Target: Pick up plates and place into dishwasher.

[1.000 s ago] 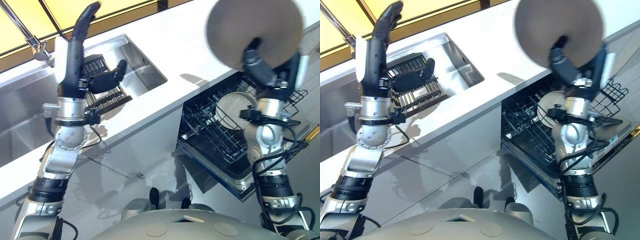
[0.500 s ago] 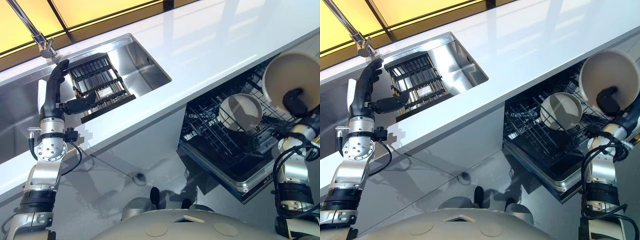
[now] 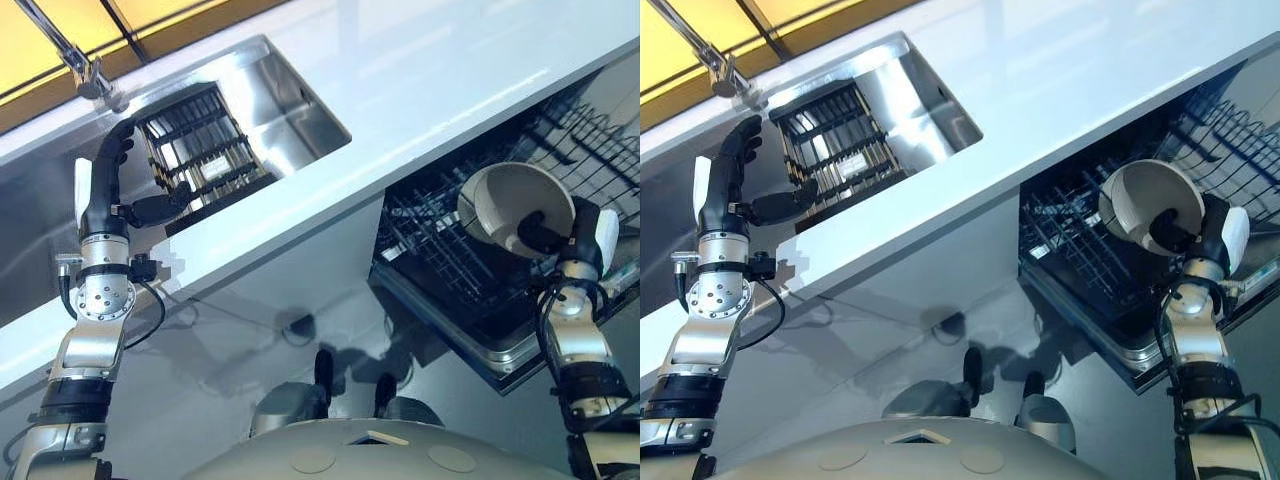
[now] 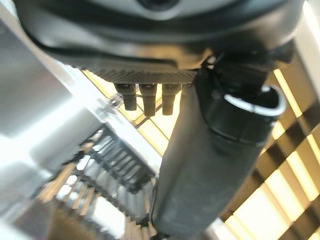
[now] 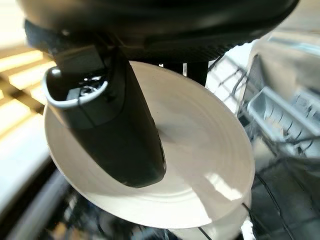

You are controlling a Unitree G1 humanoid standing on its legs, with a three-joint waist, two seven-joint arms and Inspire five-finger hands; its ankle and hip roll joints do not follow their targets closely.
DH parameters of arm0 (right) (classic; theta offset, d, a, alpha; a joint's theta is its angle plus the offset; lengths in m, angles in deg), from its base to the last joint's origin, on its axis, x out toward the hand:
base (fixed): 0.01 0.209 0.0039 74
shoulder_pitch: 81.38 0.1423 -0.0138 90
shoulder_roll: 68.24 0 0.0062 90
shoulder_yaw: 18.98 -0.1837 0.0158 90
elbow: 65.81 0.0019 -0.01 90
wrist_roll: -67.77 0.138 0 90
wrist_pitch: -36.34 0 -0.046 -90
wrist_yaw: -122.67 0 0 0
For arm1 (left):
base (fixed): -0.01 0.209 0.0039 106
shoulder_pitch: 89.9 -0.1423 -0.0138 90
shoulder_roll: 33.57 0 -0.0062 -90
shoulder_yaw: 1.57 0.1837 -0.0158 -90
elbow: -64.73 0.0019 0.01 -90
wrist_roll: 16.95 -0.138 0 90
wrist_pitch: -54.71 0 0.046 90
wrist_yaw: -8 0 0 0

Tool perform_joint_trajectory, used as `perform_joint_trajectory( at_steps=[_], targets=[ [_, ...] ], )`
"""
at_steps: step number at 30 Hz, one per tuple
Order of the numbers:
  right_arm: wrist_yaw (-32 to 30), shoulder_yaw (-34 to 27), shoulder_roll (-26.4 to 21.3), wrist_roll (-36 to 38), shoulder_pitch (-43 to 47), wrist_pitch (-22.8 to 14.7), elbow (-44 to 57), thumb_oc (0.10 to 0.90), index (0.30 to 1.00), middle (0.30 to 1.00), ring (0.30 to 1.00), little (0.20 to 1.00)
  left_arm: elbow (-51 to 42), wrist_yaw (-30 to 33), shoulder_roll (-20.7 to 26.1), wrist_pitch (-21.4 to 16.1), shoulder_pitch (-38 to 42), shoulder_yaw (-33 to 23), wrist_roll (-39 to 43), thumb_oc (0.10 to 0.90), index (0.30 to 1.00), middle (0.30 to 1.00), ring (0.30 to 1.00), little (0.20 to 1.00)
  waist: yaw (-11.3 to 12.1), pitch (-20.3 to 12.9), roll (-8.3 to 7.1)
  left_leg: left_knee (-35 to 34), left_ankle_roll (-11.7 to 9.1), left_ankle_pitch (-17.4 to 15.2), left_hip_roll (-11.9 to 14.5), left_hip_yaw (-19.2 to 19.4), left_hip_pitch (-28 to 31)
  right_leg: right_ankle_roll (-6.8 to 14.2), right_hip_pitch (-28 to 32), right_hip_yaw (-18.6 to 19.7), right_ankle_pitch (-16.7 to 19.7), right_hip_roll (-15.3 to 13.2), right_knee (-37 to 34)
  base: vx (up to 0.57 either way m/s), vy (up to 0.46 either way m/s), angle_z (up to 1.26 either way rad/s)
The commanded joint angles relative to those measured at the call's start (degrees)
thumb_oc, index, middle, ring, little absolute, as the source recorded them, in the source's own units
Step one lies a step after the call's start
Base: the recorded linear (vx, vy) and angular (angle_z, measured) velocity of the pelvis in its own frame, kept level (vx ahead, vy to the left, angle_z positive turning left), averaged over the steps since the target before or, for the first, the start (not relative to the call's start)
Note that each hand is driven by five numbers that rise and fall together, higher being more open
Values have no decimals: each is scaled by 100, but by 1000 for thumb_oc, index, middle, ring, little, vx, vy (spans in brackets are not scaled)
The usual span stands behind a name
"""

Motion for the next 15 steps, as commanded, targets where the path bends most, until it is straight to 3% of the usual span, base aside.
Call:
perform_joint_trajectory(
  at_steps=[1,8,11,14,15],
  targets=[
    [-322,262,-622,-489,1303,-171,344,100,300,300,300,200,75,461,682,-411,1010,-207,255,800,900,900,900,900,138,202,-177,251,-200,-733,-166,67,38,237,-615,206,-554,-106,1000,-106,30,17],
    [-23,852,-618,-873,1764,544,119,100,300,300,300,200,8,458,784,-405,1128,-144,322,800,900,900,900,900,246,368,-201,269,-166,-676,-189,29,-69,251,-749,157,-523,-153,1101,-14,21,9],
    [274,1097,-600,-1032,1917,1060,-100,100,300,300,300,200,-41,427,784,-371,1158,-85,332,800,900,900,900,900,296,384,-213,288,-157,-667,-199,26,-65,267,-759,125,-520,-188,1157,18,17,9],
    [1125,1426,-596,-1087,2128,2019,-660,100,300,300,300,200,-102,343,798,-316,1219,-15,336,800,900,900,900,900,367,393,-232,286,-152,-653,-199,15,-49,266,-763,93,-523,-205,1205,27,16,7],
    [1145,1445,-598,-1081,2143,2037,-688,100,300,300,300,200,-108,336,800,-309,1221,-17,341,800,900,900,900,900,368,395,-232,284,-152,-652,-199,15,-48,266,-763,92,-523,-205,1208,16,-2,3]
  ],
)
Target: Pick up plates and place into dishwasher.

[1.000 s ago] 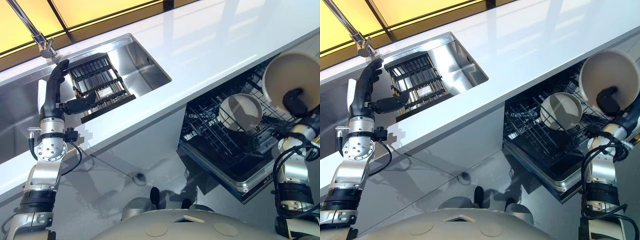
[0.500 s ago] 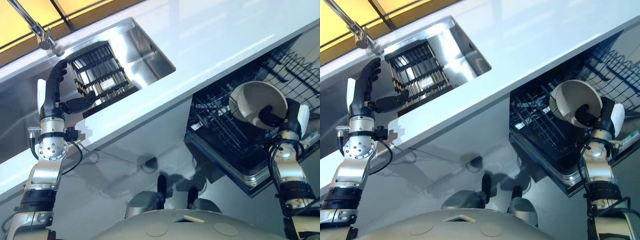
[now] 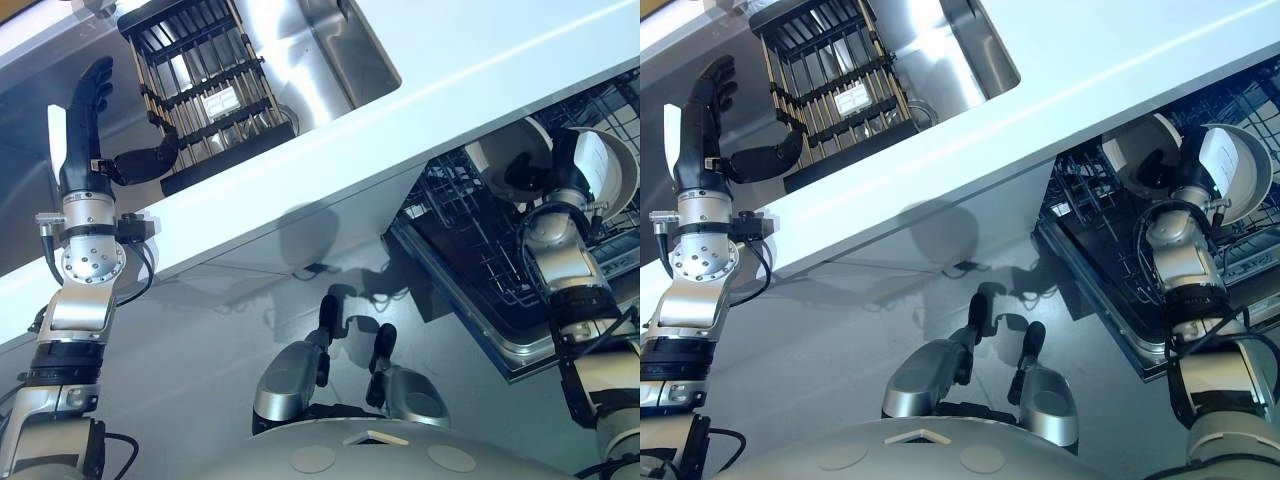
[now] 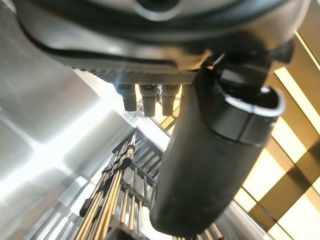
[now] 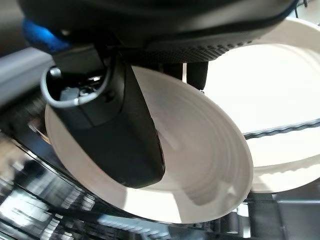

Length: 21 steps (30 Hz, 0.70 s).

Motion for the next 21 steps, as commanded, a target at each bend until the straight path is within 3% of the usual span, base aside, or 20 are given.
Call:
perform_joint_trajectory(
  at_steps=[1,2,3,4,10,17,21],
  targets=[
    [719,635,-389,-128,199,530,-71,100,300,300,300,200,-322,205,473,-270,357,-78,125,800,900,900,900,900,83,-352,-162,282,-89,-704,-184,202,155,284,-681,150,-530,-227,1228,16,-7,5],
    [809,706,-389,-60,242,592,-138,259,436,436,436,359,-337,188,493,-245,378,-63,130,800,900,900,900,900,95,-343,-170,287,-87,-702,-183,198,167,283,-672,145,-527,-229,1238,24,-10,8],
    [882,775,-369,6,292,642,-192,671,789,789,789,771,-345,170,510,-217,413,-38,146,800,900,900,900,900,108,-337,-181,290,-83,-702,-182,193,181,282,-662,141,-526,-229,1250,25,-13,8],
    [937,830,-337,73,342,641,-226,800,900,900,900,900,-339,160,513,-218,438,-18,144,800,900,900,900,900,120,-334,-189,289,-79,-703,-181,190,199,282,-648,139,-527,-228,1260,35,-19,5],
    [360,622,-58,759,106,353,552,800,900,900,900,900,-316,18,482,-251,318,-35,83,800,900,900,900,900,110,-462,-247,315,-18,-784,-196,179,389,310,-474,136,-537,-221,1269,65,-16,0],
    [196,-299,249,744,-959,-326,2002,800,900,900,900,900,-336,-121,302,-275,-62,-309,-128,800,900,900,900,900,-100,-837,-311,231,62,-926,-208,317,725,404,-229,243,-538,-185,1154,79,4,-3],
    [196,-591,340,679,-1380,-534,2367,800,900,900,900,900,-361,-161,242,-267,-191,-383,-225,800,900,900,900,900,-171,-986,-333,177,89,-977,-209,391,866,445,-129,303,-528,-165,1079,44,-16,-19]
  ],
)
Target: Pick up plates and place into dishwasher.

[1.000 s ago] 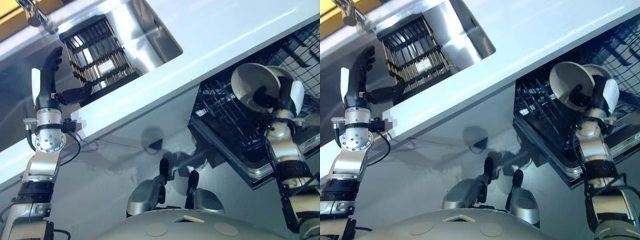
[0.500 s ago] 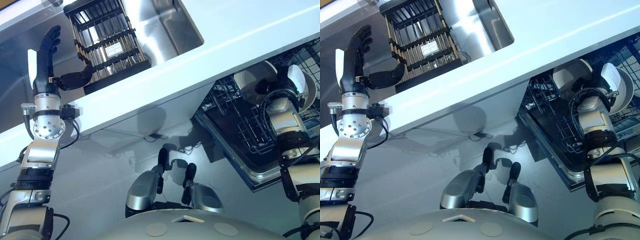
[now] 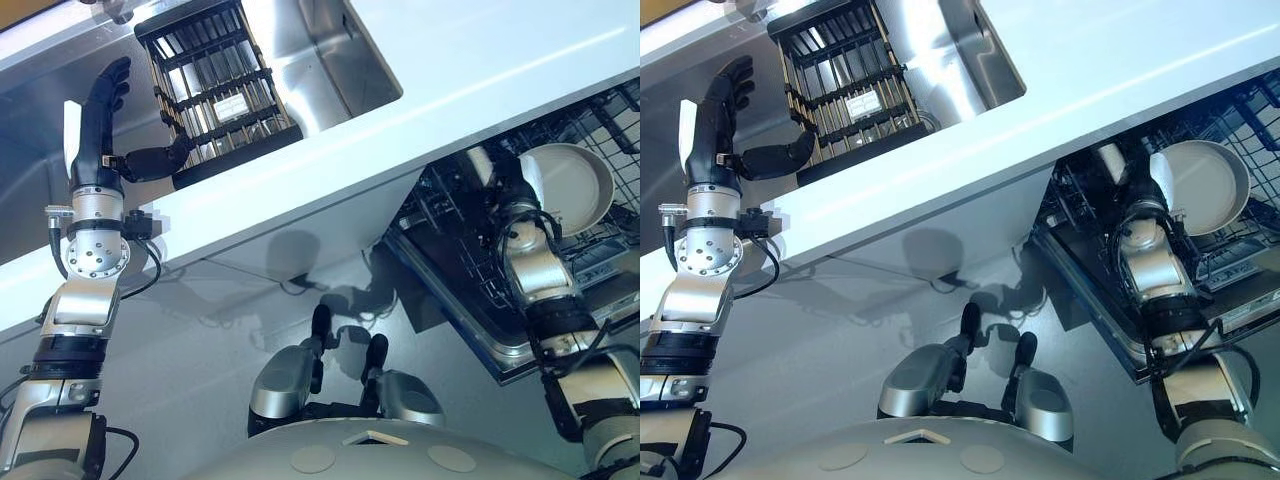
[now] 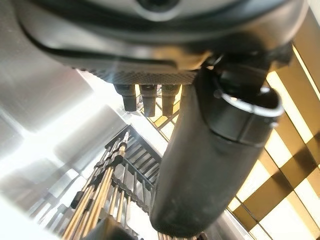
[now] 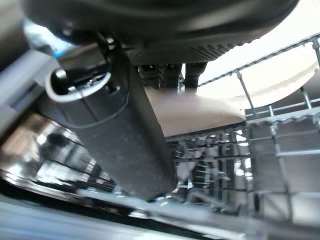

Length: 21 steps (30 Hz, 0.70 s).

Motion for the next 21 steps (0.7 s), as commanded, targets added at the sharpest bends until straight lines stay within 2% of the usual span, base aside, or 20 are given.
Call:
perform_joint_trajectory(
  at_steps=[1,14,21],
  targets=[
    [-335,-341,-334,-276,-286,-701,637,800,900,900,900,900,-358,60,230,-363,-152,-505,-270,800,900,900,900,900,-186,-1088,-139,129,16,-917,-195,246,413,447,-529,98,-503,-133,1009,2,-28,-13],
    [-582,-634,-252,-400,-702,-741,802,800,900,900,900,900,-248,-7,228,-415,-68,-448,-342,800,900,900,900,900,-380,-1442,-240,10,-26,-1092,-148,543,722,528,-194,258,-397,-71,567,-17,-31,-15],
    [-416,-825,-124,445,-912,-991,903,800,900,900,900,900,-153,-18,204,-564,-113,-483,-413,800,900,900,900,900,-470,-1538,-263,7,-46,-1143,-124,650,801,533,-111,298,-410,-51,501,-30,-25,-5]
  ],
)
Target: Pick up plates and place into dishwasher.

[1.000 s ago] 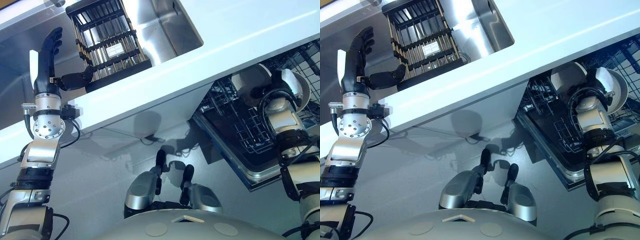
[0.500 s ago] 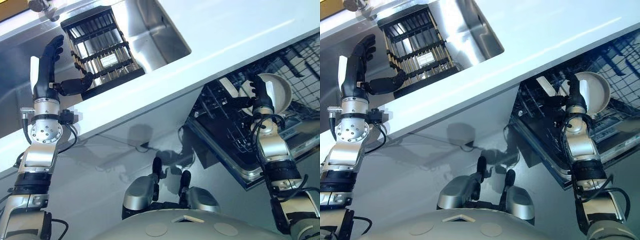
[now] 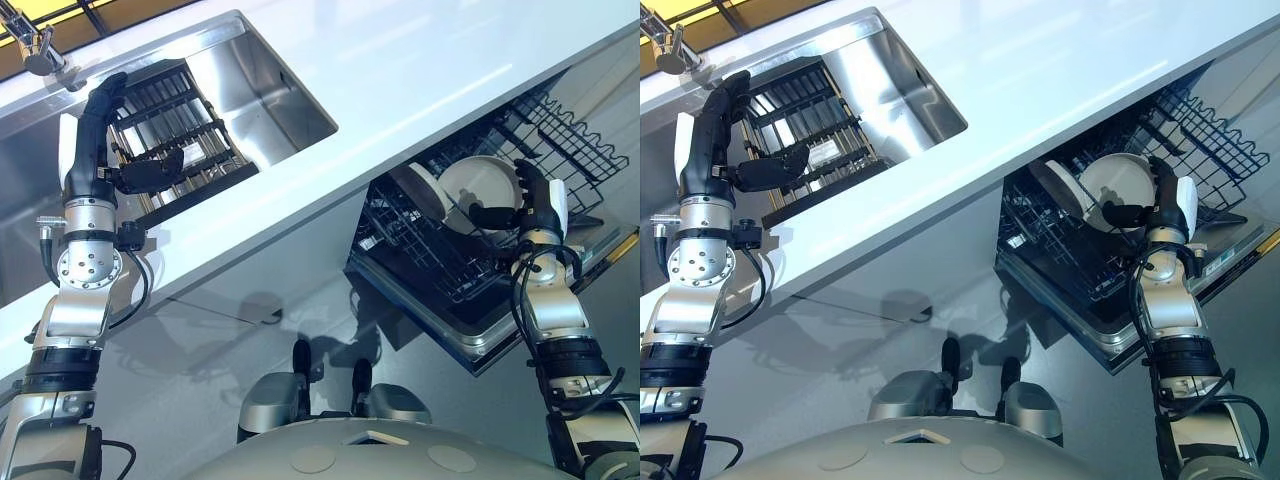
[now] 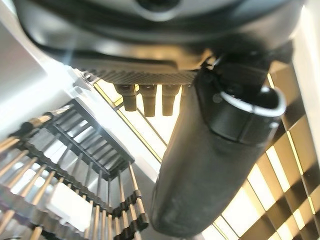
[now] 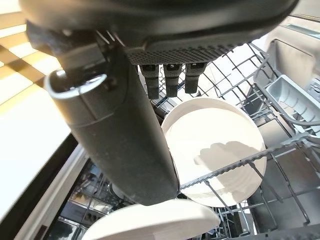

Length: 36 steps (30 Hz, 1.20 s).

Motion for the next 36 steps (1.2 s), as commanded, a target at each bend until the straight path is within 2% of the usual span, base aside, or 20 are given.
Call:
perform_joint_trajectory(
  at_steps=[1,3,7,12,17,23,26,31,36],
  targets=[
    [-130,-295,-200,421,-79,-813,478,800,900,900,900,900,-121,200,192,-584,62,-307,-229,800,900,900,900,900,-37,-1028,101,11,-40,-975,-173,233,402,523,-340,-132,-406,-54,523,-31,-26,-5],
    [-124,-418,-113,760,-208,-970,507,800,900,900,900,900,-106,186,208,-629,0,-386,-260,800,900,900,900,900,-81,-1053,103,11,-48,-987,-166,266,419,524,-327,-118,-412,-46,508,-27,-24,-12],
    [-568,-637,126,1156,-437,-1467,318,800,900,900,900,900,22,225,245,-791,-58,-467,-313,800,900,900,900,900,-164,-1100,133,11,-61,-1008,-146,346,426,532,-330,-97,-417,-39,487,-28,-17,-15],
    [-1137,-868,589,2277,-577,-2207,-112,800,900,900,900,900,60,269,269,-857,-48,-490,-318,800,900,900,900,900,-222,-1121,217,11,-45,-1034,-127,412,455,533,-339,-95,-478,-42,563,-3,-9,-5],
    [-854,-869,1132,3447,-817,-2717,-632,800,900,900,900,900,76,261,321,-753,-14,-524,-257,800,900,900,900,900,-285,-1115,319,12,-11,-1064,-137,428,487,504,-376,-86,-574,-53,706,23,-9,-7],
    [-470,-576,1537,3768,-1147,-3141,-933,800,900,900,900,900,66,175,509,-527,11,-589,-98,800,900,900,900,900,-334,-1042,440,36,22,-1058,-162,365,466,455,-464,-76,-696,-74,922,36,-10,0],
    [-360,-402,1678,3756,-1289,-3246,-944,800,900,900,900,900,59,190,561,-486,-21,-619,-38,800,900,900,900,900,-355,-1005,484,46,33,-1054,-179,335,448,442,-509,-79,-744,-89,1009,0,0,0],
    [-63,-137,1807,3706,-1544,-3155,-1025,800,900,900,900,900,-10,204,623,-397,-137,-714,55,800,900,900,900,900,-387,-920,567,69,43,-1044,-215,294,416,428,-576,-101,-811,-125,1135,21,8,3],
    [176,13,1840,3961,-1670,-3176,-1151,800,900,900,900,900,-109,279,619,-303,-210,-715,113,800,900,900,900,900,-391,-822,677,81,39,-1016,-248,246,370,414,-640,-133,-855,-168,1230,12,12,1]
  ],
)
